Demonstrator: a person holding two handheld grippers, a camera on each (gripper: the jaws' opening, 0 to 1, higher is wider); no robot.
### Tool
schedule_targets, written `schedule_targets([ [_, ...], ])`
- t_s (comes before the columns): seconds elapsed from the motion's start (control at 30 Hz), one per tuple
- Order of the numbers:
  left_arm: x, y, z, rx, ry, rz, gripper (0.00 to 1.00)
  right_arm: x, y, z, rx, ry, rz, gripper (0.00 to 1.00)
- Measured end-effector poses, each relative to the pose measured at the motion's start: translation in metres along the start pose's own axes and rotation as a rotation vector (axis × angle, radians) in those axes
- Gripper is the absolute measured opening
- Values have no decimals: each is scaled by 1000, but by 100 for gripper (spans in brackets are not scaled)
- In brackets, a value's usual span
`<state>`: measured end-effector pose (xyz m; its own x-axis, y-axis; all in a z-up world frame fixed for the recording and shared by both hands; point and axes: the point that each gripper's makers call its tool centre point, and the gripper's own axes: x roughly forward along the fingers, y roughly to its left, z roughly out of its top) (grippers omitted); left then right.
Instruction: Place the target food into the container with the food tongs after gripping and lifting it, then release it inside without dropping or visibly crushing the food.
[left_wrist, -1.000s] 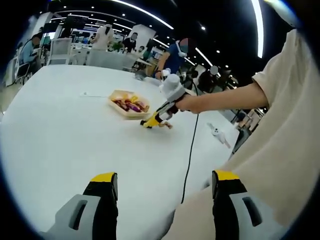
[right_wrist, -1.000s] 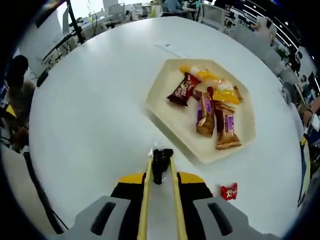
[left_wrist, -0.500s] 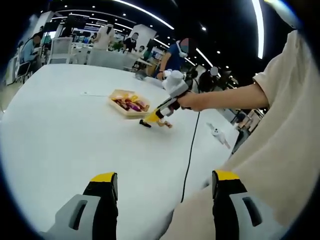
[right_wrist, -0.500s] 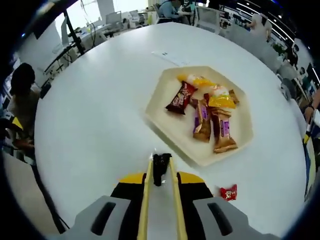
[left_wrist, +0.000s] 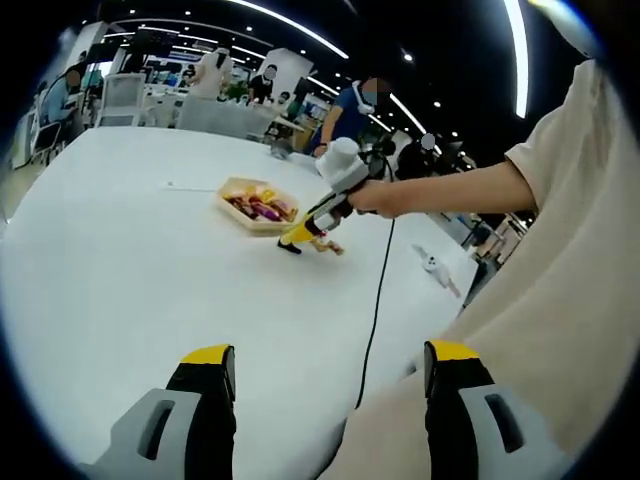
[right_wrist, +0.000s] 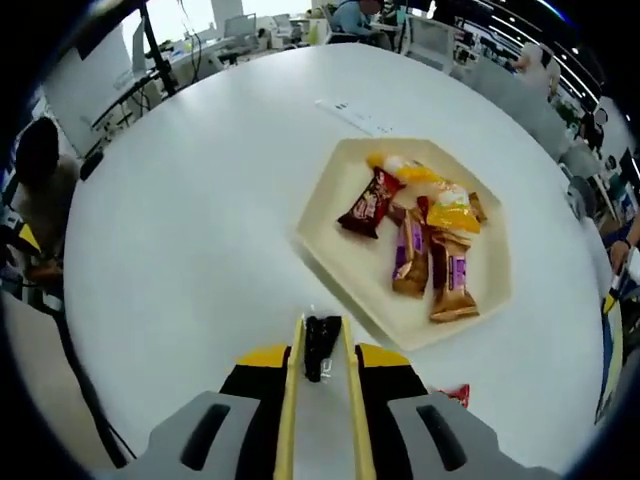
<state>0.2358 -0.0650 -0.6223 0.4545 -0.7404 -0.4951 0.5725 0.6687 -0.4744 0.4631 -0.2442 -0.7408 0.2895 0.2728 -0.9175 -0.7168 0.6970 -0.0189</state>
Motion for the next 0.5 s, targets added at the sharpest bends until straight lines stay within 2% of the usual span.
schedule_targets([
  [0.13, 0, 2, -1, -7, 0, 6, 77, 5, 2, -3, 2, 15, 0, 26],
  [0.27, 1, 3, 0, -15, -3, 7, 77, 5, 1, 1, -25, -13, -11, 26],
  [0.5, 3, 4, 1, -11, 4, 4, 77, 5, 2, 4, 20, -62, -37, 25],
])
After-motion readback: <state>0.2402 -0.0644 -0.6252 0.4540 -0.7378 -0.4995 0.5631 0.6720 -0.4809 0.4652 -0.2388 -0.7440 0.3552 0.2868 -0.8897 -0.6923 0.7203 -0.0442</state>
